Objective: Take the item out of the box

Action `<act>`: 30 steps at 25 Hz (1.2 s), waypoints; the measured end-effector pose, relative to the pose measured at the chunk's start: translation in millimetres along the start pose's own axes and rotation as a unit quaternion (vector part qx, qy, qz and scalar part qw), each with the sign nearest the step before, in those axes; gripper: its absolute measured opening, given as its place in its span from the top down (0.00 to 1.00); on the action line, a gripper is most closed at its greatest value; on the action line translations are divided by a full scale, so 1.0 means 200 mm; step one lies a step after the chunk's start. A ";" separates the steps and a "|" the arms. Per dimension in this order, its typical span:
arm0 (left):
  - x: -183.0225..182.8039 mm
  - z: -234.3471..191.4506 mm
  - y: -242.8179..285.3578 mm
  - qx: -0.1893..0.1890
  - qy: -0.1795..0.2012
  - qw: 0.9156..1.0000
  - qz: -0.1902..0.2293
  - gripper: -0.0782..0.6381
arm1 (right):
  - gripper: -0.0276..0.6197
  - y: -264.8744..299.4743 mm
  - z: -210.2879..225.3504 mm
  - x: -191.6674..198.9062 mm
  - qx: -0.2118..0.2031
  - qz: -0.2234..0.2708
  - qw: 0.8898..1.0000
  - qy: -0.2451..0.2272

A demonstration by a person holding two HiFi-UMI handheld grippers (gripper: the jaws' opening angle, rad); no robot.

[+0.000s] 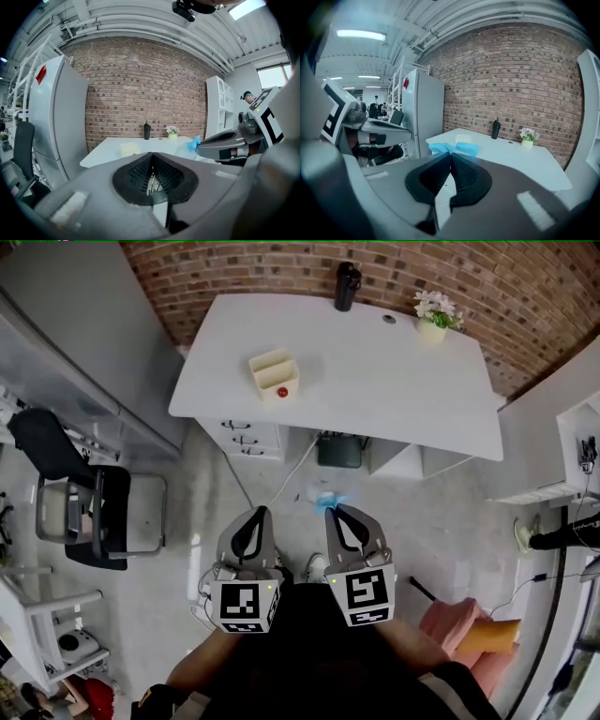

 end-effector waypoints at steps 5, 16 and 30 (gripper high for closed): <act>0.05 0.09 -0.05 -0.002 0.002 1.000 0.002 0.88 | 0.95 -0.10 -0.01 0.08 -0.003 0.000 1.000 -0.002; 0.05 0.15 -0.08 -0.008 0.004 1.000 0.008 0.88 | 0.95 -0.16 -0.03 0.10 -0.016 0.009 1.000 -0.005; 0.03 0.16 -0.09 -0.014 0.004 1.000 0.013 0.88 | 0.95 -0.16 -0.01 0.10 -0.022 0.012 1.000 -0.010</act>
Point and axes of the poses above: the fingertips, and each gripper's own axes: y forward along the fingers, z to its right, x out of its underside, the point moved 5 cm from there along -y, backward along the fingers, and after that the axes turned 2 degrees about y, right-handed, at the moved point
